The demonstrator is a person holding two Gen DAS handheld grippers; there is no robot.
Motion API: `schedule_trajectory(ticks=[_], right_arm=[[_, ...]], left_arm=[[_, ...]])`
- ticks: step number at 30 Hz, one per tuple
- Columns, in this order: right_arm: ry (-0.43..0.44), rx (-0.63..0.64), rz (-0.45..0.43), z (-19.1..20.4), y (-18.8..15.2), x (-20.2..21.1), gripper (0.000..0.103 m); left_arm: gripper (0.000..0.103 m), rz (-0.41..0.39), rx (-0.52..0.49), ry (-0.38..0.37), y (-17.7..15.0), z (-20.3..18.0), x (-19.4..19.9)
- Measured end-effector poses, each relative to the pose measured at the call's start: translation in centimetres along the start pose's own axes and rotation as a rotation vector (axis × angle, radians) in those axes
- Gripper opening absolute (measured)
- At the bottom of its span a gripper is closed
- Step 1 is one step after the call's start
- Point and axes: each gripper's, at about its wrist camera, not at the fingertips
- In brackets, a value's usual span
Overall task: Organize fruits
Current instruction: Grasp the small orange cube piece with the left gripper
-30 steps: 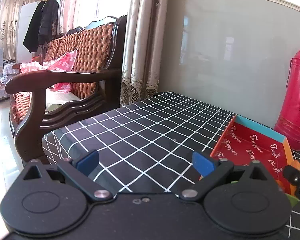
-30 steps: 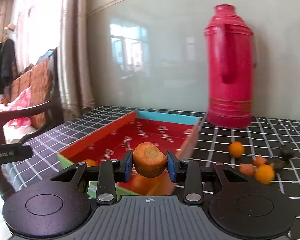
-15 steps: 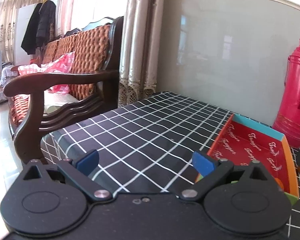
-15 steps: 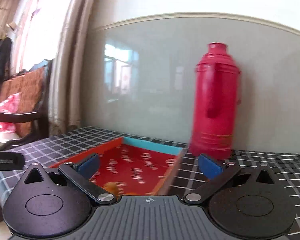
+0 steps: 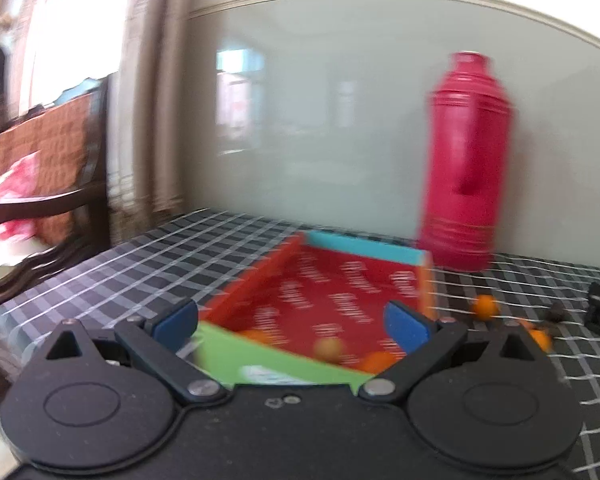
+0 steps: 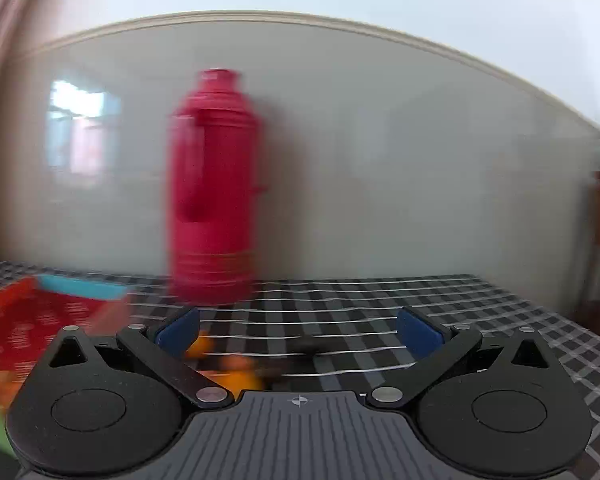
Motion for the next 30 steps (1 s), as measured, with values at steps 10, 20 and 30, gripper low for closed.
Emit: schedule_trajectory(ticks=[10,20,30], right_arm=[[-0.080,-0.131,0.055,-6.2,0.2,-2.1,0.103],[-0.146,-0.106,0.026,-9.3,0.0,-2.7,0.103],[-0.138,-0.166,0.055,-10.9,0.3,-3.0,0.103]], left_arm=[[0.076,0.066,-0.152,-0.234,-1.0,-8.4,-3.5],[0.061,0.200,-0.057,-0.310,-0.7,-11.2,-10.4],[0.057,0.278,-0.011,-0.311,-1.4,-12.2,-14.0]])
Point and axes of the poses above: each gripper's, at about its wrist camera, not at the fingertips, and x roughly against the way its jaws point, z to its left, y to its top, and after that the axes turned 10 degrees about -y, right-handed
